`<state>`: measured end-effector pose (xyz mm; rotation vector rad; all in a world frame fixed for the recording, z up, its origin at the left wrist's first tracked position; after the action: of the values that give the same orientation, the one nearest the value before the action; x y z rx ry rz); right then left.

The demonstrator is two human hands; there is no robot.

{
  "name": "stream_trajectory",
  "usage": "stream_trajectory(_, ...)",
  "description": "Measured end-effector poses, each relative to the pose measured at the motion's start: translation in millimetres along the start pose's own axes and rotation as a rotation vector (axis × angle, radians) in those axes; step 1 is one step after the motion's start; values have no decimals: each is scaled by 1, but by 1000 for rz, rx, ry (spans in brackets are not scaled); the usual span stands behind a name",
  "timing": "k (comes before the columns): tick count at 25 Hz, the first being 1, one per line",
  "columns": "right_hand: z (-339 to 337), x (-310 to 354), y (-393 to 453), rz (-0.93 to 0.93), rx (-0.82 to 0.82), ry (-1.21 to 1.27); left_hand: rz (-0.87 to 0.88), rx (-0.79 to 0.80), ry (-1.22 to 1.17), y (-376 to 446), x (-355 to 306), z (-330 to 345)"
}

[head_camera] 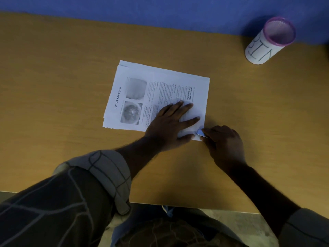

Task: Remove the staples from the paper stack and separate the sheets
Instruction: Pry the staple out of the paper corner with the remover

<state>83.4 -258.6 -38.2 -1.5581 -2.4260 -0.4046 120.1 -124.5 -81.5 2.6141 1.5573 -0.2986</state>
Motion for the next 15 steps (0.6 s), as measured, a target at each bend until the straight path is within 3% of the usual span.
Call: stream_trajectory(15,9,1,-6,113,-62,33,1,14,3,2,1,3)
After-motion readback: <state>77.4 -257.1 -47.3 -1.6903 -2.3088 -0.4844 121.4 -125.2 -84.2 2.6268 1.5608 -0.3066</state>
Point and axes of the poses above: each hand's wrist, its own y-axis towards the middle knuckle, its own z-axis out of the palm, x = y × z, the point moved 9 cm from there along y, towards the middle knuckle, and after that the axes turned 10 degrees about -z, right-handed, at the moved point
